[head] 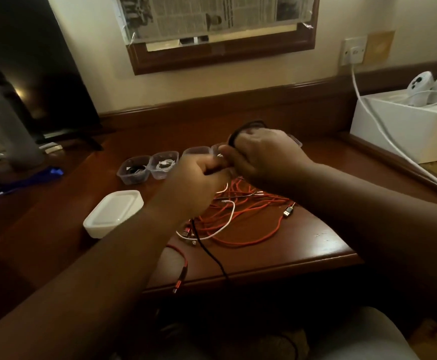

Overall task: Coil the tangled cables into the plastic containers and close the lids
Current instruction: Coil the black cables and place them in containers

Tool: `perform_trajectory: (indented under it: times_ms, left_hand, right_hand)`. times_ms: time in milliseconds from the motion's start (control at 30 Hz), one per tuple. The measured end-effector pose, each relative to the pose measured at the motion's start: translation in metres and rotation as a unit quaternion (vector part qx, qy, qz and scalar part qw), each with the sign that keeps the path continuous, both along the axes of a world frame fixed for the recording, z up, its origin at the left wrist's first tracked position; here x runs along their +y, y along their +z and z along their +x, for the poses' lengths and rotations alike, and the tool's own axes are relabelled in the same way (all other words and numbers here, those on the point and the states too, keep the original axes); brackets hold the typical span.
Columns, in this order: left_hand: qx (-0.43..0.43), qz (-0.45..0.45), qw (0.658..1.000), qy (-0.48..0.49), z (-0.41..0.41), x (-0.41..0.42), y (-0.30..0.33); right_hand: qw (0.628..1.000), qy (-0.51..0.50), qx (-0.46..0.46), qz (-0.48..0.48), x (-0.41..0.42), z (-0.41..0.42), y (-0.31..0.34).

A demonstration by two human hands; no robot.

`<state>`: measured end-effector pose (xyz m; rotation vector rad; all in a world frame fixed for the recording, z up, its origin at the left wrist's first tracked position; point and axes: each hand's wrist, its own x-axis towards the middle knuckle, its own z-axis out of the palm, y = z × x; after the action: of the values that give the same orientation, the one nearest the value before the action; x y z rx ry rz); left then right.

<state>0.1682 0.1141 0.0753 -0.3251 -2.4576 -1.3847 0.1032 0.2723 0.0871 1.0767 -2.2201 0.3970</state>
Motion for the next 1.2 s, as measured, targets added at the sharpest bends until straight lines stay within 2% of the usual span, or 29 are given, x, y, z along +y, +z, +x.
perform_trajectory:
  times_ms: [67, 100, 133, 200, 267, 300, 333, 367, 400, 433, 467, 500, 533, 567, 600, 700, 733, 767, 800, 833, 900, 967, 1033, 1100, 1167, 1200]
  left_hand:
    - [0.056, -0.029, 0.998, 0.008, -0.001, -0.011, 0.008]
    - [0.061, -0.020, 0.998, 0.010, -0.001, -0.014, 0.010]
    - [0.054, 0.010, 0.998, 0.007, -0.002, -0.015, 0.010]
    - [0.010, 0.137, 0.990, -0.012, -0.004, -0.015, 0.007]
    - [-0.053, 0.294, 0.954, -0.030, -0.007, -0.007, 0.001]
    - [-0.079, 0.349, 0.933, -0.030, -0.008, -0.001, -0.003]
    - [-0.098, 0.377, 0.921, -0.025, -0.009, 0.005, -0.006]
    - [-0.112, 0.381, 0.917, -0.025, -0.010, 0.010, -0.009]
    - [-0.121, 0.373, 0.919, -0.036, -0.009, 0.015, -0.012]
    - [-0.124, 0.358, 0.924, -0.052, -0.007, 0.019, -0.015]
    - [-0.123, 0.334, 0.932, -0.064, -0.006, 0.022, -0.017]
    - [-0.118, 0.304, 0.943, -0.067, -0.003, 0.023, -0.017]
    - [-0.105, 0.270, 0.955, -0.060, -0.003, 0.022, -0.016]
    - [-0.087, 0.228, 0.969, -0.046, -0.001, 0.020, -0.013]
    - [-0.069, 0.181, 0.981, -0.030, -0.001, 0.017, -0.010]
    - [0.015, 0.043, 0.999, 0.010, 0.001, 0.003, 0.002]
    - [0.040, 0.018, 0.999, 0.007, 0.000, -0.002, 0.005]
    - [0.048, 0.018, 0.999, 0.001, 0.000, -0.007, 0.008]
    - [0.040, 0.041, 0.998, -0.012, -0.002, -0.010, 0.009]
    - [0.023, 0.076, 0.996, -0.029, -0.003, -0.013, 0.010]
    - [-0.014, 0.151, 0.987, -0.057, -0.005, -0.017, 0.007]
    - [-0.044, 0.228, 0.969, -0.083, -0.005, -0.016, 0.004]
    - [-0.074, 0.303, 0.946, -0.087, -0.004, -0.010, 0.001]
    - [-0.096, 0.363, 0.924, -0.072, -0.004, -0.002, 0.000]
    - [-0.111, 0.380, 0.917, -0.057, -0.003, 0.008, -0.002]
    - [-0.118, 0.368, 0.921, -0.056, -0.003, 0.011, -0.004]
  right_hand:
    - [0.984, -0.006, -0.176, -0.002, -0.006, 0.010, 0.000]
    - [0.948, 0.031, -0.312, -0.053, -0.008, 0.014, 0.001]
    - [0.882, 0.082, -0.450, -0.117, -0.010, 0.018, 0.002]
    - [0.706, 0.177, -0.650, -0.220, -0.010, 0.023, 0.005]
    - [0.540, 0.273, -0.742, -0.288, -0.009, 0.029, 0.011]
    - [0.477, 0.321, -0.750, -0.326, -0.009, 0.033, 0.014]
    - [0.436, 0.359, -0.738, -0.369, -0.009, 0.034, 0.017]
    - [0.426, 0.389, -0.708, -0.407, -0.011, 0.034, 0.019]
    - [0.459, 0.404, -0.662, -0.434, -0.011, 0.032, 0.020]
    - [0.529, 0.398, -0.603, -0.445, -0.012, 0.031, 0.020]
    - [0.651, 0.360, -0.514, -0.428, -0.011, 0.027, 0.020]
    - [0.804, 0.282, -0.371, -0.370, -0.008, 0.022, 0.017]
    - [0.922, 0.184, -0.211, -0.267, -0.006, 0.019, 0.014]
    - [0.979, 0.096, -0.082, -0.159, -0.004, 0.017, 0.012]
    - [0.996, 0.037, -0.033, -0.080, -0.003, 0.015, 0.010]
    - [0.999, -0.029, -0.025, 0.020, -0.004, 0.014, 0.002]
    - [0.997, -0.034, -0.060, 0.028, -0.008, 0.014, 0.000]
    - [0.991, -0.027, -0.133, 0.016, -0.010, 0.019, 0.002]
    - [0.971, -0.004, -0.236, -0.030, -0.013, 0.023, 0.005]
    - [0.931, 0.030, -0.353, -0.087, -0.016, 0.029, 0.009]
    - [0.793, 0.111, -0.568, -0.187, -0.018, 0.035, 0.016]
    - [0.648, 0.185, -0.703, -0.230, -0.014, 0.035, 0.018]
    - [0.530, 0.262, -0.768, -0.245, -0.009, 0.037, 0.021]
    - [0.437, 0.352, -0.772, -0.299, -0.008, 0.040, 0.026]
    - [0.388, 0.417, -0.724, -0.389, -0.010, 0.040, 0.031]
    - [0.407, 0.430, -0.682, -0.429, -0.011, 0.039, 0.032]
